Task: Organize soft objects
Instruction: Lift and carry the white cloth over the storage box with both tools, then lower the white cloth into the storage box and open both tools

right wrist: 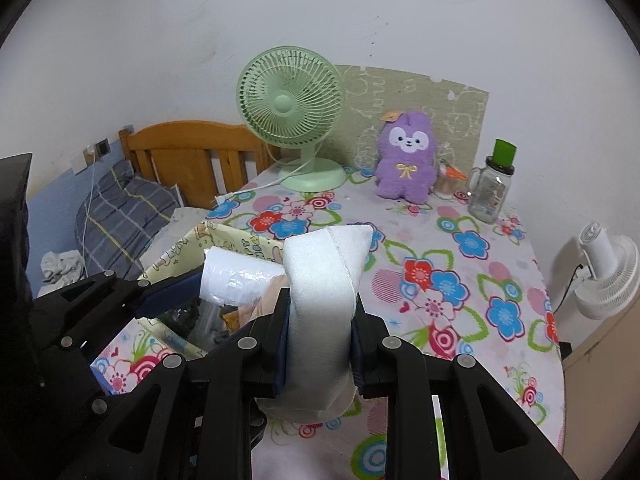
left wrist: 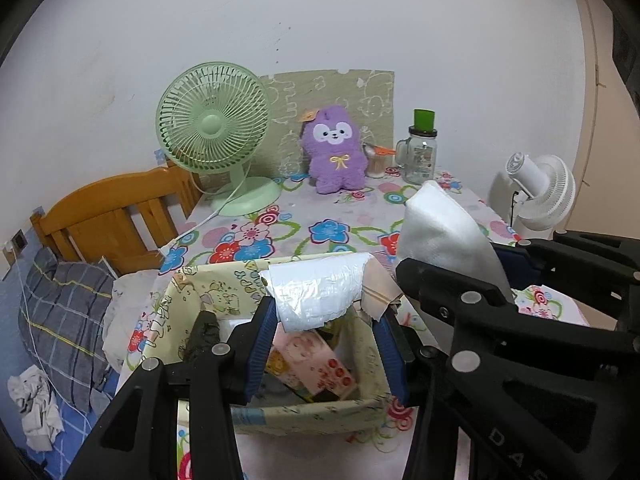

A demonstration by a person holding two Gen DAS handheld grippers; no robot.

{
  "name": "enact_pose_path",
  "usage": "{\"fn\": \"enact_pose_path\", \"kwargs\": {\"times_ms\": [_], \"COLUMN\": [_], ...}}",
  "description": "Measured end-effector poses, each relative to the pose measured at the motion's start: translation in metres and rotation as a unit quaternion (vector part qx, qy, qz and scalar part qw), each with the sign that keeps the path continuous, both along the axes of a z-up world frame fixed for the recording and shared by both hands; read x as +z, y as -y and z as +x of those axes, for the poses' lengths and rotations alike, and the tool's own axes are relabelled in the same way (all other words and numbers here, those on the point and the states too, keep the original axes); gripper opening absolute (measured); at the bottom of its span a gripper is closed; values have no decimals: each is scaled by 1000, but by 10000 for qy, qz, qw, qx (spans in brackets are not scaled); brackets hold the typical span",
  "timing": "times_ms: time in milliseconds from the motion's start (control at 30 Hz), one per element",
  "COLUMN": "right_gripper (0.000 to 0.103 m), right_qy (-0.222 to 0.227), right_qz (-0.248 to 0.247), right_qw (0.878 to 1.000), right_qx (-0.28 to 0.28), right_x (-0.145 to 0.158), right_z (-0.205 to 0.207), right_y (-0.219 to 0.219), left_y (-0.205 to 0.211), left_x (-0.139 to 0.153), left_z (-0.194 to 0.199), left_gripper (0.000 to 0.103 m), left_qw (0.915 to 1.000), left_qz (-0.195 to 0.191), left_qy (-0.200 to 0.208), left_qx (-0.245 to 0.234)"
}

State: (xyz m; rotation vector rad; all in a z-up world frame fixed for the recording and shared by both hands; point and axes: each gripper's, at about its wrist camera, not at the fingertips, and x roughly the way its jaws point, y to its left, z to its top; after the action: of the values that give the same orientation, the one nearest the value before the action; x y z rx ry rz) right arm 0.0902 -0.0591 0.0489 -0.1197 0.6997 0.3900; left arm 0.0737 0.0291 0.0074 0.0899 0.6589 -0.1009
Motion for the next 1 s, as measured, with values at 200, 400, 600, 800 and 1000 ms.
{"fn": "enact_pose_path", "kwargs": {"times_ms": [200,400,600,800,1000], "right_gripper": [28,28,28,29,30], "right_qy": [-61,-187,-211,-243,-362], "right_qz": [-67,2,8,15,191], "right_qw": [10000,9998,9997,9995,9981], "right_qx": [40,67,106,218,466], "right_x": [-7,-15,-19,-23,-27], "right_z": [11,24,35,43,49], "right_y": [-11,-20,-30,-44,-57], "left_y": [-10,-23,-37,-48,-60], "left_x": [-9,-19,-33,-46,-47], "left_z": [12,25,39,46,44], "left_gripper": [51,52,54,70,85], "left_qw": [10000,9997,9989,9975,9976], "left_qz": [-13,-80,-83,46,-19], "left_qy": [-88,-240,-449,-657,-639], "left_qx": [4,37,139,238,274]}}
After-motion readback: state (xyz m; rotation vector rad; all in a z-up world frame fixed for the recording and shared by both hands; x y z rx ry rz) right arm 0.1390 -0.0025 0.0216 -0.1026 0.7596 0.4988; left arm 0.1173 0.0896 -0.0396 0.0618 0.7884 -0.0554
